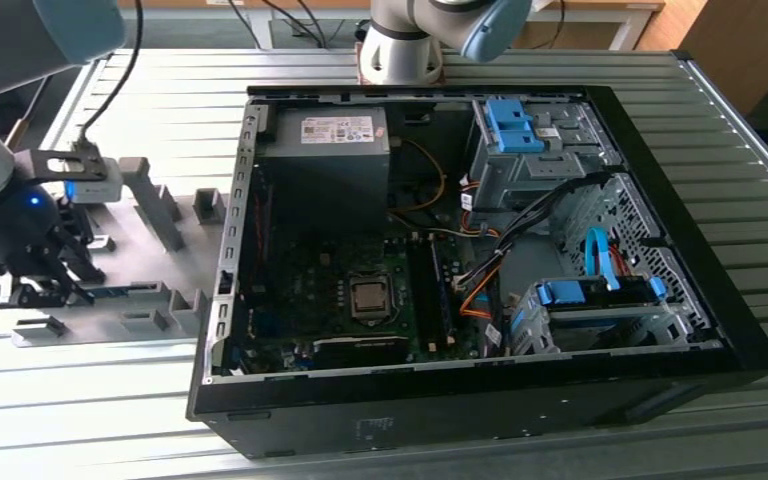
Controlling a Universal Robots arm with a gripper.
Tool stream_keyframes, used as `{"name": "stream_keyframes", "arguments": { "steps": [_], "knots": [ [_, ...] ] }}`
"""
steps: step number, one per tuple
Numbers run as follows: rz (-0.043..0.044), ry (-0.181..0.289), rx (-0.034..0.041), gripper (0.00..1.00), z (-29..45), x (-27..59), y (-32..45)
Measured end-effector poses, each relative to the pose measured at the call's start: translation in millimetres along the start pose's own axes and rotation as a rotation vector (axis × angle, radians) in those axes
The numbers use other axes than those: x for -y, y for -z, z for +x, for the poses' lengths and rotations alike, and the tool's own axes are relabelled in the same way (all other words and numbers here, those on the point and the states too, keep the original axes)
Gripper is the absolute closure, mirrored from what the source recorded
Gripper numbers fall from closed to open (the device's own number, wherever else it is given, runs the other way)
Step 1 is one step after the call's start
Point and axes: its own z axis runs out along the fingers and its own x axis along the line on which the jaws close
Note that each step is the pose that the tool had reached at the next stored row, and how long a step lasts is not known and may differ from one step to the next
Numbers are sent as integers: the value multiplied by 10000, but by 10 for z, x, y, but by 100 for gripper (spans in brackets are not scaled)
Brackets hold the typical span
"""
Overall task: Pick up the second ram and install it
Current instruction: 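Pick up the second ram and move it above second insertion slot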
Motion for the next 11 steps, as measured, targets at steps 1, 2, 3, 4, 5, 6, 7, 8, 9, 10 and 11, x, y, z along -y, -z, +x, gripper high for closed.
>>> {"name": "stream_keyframes", "arguments": {
  "steps": [1,2,3,4,5,6,7,8,9,10,11],
  "knots": [
    [0,0,4,63,5,-1,-14],
    [1,-1,9,63,8,-3,-28],
    [0,-1,15,63,9,-5,-38],
    [0,-2,27,63,10,-8,-45],
    [-1,-2,47,63,10,-9,-52],
    [-4,-2,59,63,10,-10,-54],
    [-4,-3,63,65,10,-10,-56],
    [-4,-2,65,65,10,-10,-56],
    [-2,-1,67,71,7,-10,-59],
    [-3,-2,66,71,1,-10,-59],
    [-4,-2,66,71,-5,-11,-60]
  ]
}}
